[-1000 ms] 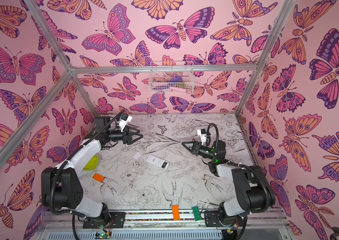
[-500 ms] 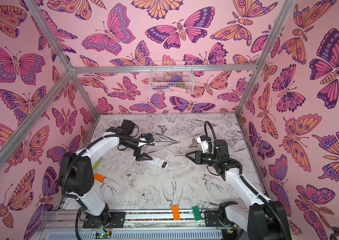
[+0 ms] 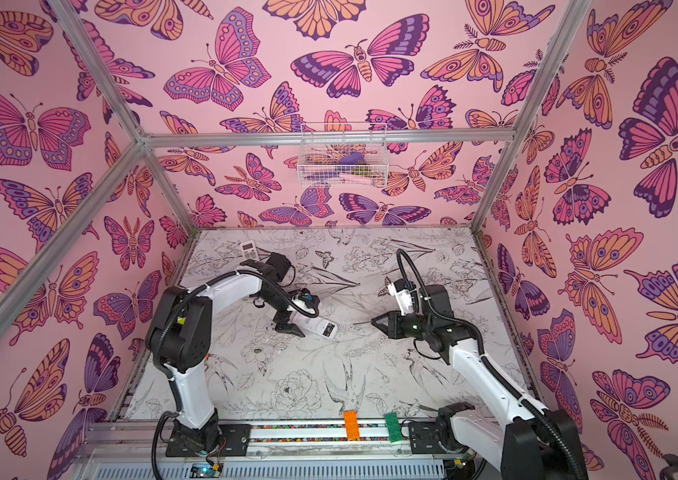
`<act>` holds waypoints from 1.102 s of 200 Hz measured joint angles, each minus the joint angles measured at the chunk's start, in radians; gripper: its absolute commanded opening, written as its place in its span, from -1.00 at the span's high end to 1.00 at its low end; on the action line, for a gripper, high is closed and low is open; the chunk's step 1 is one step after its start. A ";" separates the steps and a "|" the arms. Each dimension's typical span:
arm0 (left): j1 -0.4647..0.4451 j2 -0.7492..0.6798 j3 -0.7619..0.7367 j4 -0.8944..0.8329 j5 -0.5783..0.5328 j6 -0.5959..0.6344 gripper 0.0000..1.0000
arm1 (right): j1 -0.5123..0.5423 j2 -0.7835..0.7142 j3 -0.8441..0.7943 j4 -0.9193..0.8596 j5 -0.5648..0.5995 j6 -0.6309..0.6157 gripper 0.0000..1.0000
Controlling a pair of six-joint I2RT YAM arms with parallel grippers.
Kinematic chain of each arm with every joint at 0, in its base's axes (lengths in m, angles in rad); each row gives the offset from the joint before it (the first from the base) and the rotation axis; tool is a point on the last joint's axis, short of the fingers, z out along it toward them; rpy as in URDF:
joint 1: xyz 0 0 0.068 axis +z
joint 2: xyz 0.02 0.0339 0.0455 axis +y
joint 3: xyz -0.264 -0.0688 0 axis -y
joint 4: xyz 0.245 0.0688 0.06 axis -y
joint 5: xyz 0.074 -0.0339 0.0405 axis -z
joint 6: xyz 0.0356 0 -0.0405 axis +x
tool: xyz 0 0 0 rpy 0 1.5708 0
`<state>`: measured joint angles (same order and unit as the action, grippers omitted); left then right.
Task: Unload the batteries from the remote control
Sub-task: 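Lower the left gripper onto the remote while the right moves the screwdriver over it, then hold the remote with the left gripper while the right inserts the screwdriver tip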
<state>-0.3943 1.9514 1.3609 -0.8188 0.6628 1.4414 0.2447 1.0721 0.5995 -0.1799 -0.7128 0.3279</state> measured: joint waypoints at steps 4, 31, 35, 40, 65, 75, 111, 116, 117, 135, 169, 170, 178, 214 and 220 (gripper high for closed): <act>-0.003 0.006 0.000 0.005 -0.005 0.001 -0.88 | 0.001 0.000 0.000 -0.002 0.003 -0.002 1.00; -0.015 0.059 0.034 0.030 -0.042 -0.010 -0.83 | 0.007 0.000 0.000 -0.005 0.011 -0.023 1.00; -0.017 0.066 0.039 0.037 -0.048 -0.010 -0.83 | 0.008 0.000 0.000 -0.006 0.011 -0.024 1.00; -0.019 0.074 0.043 0.044 -0.056 -0.010 -0.81 | 0.009 0.000 0.000 -0.007 0.013 -0.027 1.00; -0.036 0.097 0.044 0.065 -0.089 -0.009 -0.71 | 0.010 -0.004 0.000 -0.008 0.020 -0.042 1.00; -0.043 0.103 0.043 0.067 -0.099 -0.007 -0.64 | 0.011 -0.008 0.000 -0.008 0.021 -0.042 1.00; -0.062 0.109 0.040 0.091 -0.133 0.012 -0.28 | 0.013 -0.018 0.000 -0.006 0.024 -0.045 1.00; -0.064 0.109 0.037 0.095 -0.137 0.013 -0.23 | 0.013 -0.018 0.000 -0.006 0.024 -0.045 1.00; -0.064 0.109 0.036 0.096 -0.137 0.015 -0.22 | 0.013 -0.018 0.000 -0.006 0.024 -0.045 1.00; -0.064 0.099 0.011 0.121 -0.139 0.026 0.02 | 0.013 -0.018 0.000 -0.008 0.024 -0.052 1.00; -0.069 0.044 -0.064 0.158 -0.156 0.042 0.25 | 0.025 0.001 0.005 -0.002 0.025 -0.071 1.00; -0.069 0.042 -0.066 0.158 -0.157 0.042 0.25 | 0.026 0.002 0.005 -0.003 0.025 -0.071 1.00; -0.070 0.026 -0.087 0.160 -0.166 0.042 0.25 | 0.033 0.021 0.015 -0.007 0.026 -0.077 1.00; -0.070 -0.069 -0.195 0.161 -0.216 0.018 0.24 | 0.090 0.104 0.081 -0.008 0.031 -0.121 1.00; -0.070 -0.090 -0.216 0.160 -0.222 0.010 0.23 | 0.100 0.116 0.090 -0.006 0.031 -0.126 1.00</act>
<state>-0.4644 1.8618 1.1450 -0.6586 0.4412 1.4513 0.3443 1.1881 0.6891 -0.1856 -0.6815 0.2020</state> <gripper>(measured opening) 0.564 0.175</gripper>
